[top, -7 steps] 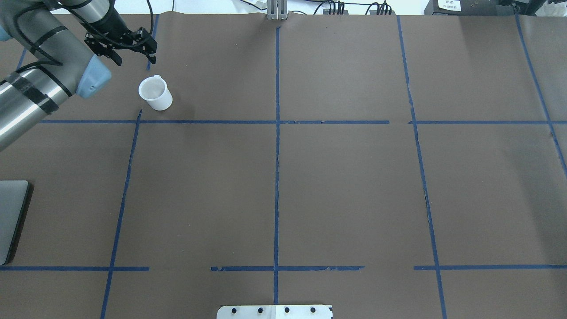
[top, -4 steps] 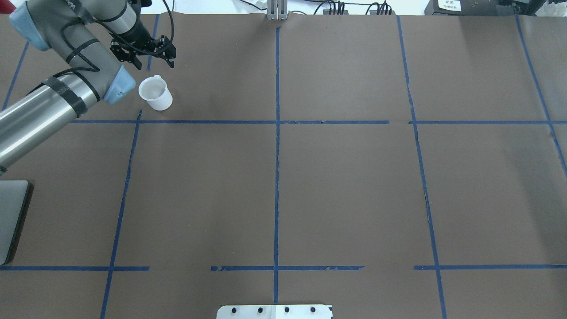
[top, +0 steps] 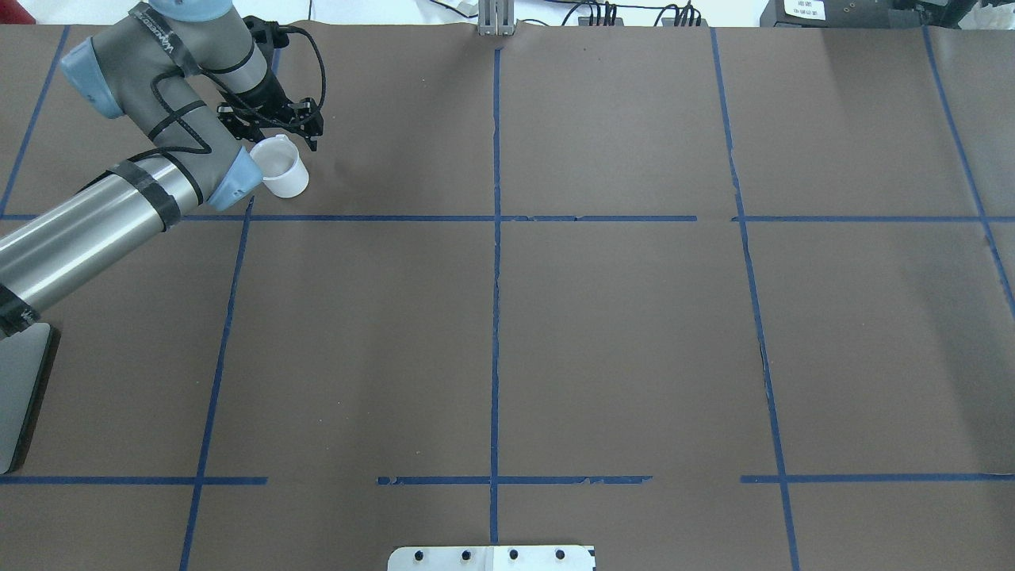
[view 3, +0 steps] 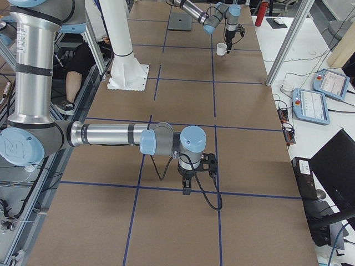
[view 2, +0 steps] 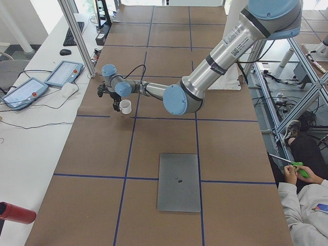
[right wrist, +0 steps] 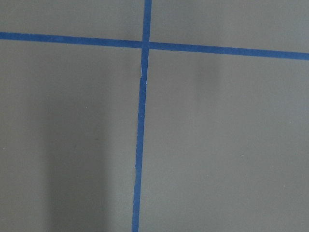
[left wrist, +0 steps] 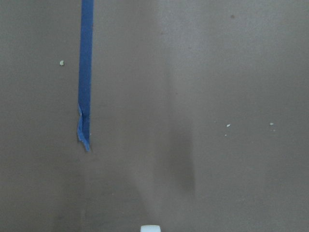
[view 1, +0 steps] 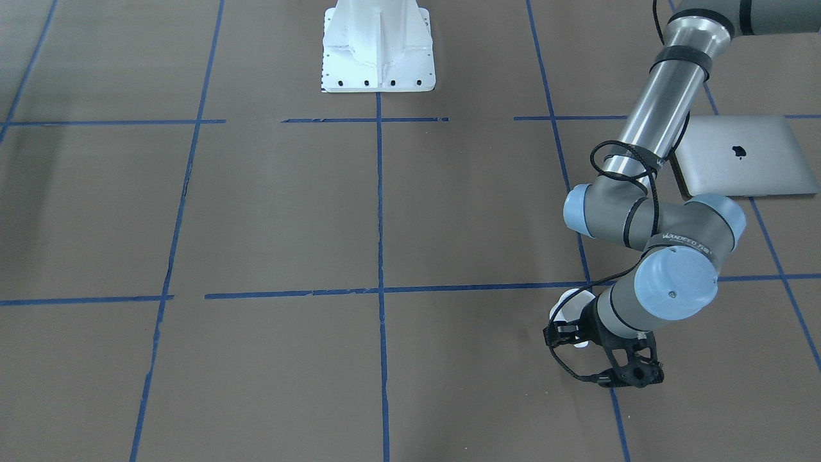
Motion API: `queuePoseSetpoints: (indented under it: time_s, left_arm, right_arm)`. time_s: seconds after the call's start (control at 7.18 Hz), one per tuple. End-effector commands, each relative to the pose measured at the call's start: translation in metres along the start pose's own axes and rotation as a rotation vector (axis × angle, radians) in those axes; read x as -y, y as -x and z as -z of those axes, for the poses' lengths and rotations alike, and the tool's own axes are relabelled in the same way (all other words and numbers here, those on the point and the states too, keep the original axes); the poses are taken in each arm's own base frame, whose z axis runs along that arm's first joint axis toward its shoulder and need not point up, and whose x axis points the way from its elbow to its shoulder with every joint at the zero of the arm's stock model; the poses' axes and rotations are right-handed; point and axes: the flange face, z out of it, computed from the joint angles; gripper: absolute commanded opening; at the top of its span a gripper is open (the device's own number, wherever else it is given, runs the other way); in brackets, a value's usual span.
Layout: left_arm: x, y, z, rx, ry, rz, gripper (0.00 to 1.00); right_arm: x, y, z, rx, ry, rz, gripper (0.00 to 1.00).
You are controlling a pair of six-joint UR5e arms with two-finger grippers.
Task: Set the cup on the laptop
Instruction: 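Lower the left gripper and close it on the white mug, then lift the mug with the left gripper and carry it toward the silver laptop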
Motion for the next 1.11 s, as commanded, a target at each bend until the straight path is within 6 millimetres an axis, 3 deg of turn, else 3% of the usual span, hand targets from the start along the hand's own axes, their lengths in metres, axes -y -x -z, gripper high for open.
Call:
queuePoseSetpoints:
  time_s: [0.0,0.28,0.56,0.84,0.97]
  left_arm:
    - [0.000,0.000,-0.001,0.002,0.016,0.006,0.00]
    - [0.002,0.001,0.003,-0.005,0.020,0.012,0.00]
    - [0.012,0.008,0.022,-0.030,0.022,0.031,0.00]
    - [0.029,0.029,0.081,-0.015,-0.006,0.086,0.00]
    - [0.014,0.055,0.100,0.000,-0.005,0.057,0.00]
  right_arm:
    - [0.000,0.000,0.000,0.000,0.000,0.001,1.00]
    - [0.000,0.000,0.000,-0.001,0.000,0.001,1.00]
    - [0.000,0.000,0.000,0.000,0.000,0.000,1.00]
    - [0.000,0.000,0.000,-0.001,0.000,0.000,1.00]
    - [0.000,0.000,0.000,0.000,0.000,0.001,1.00]
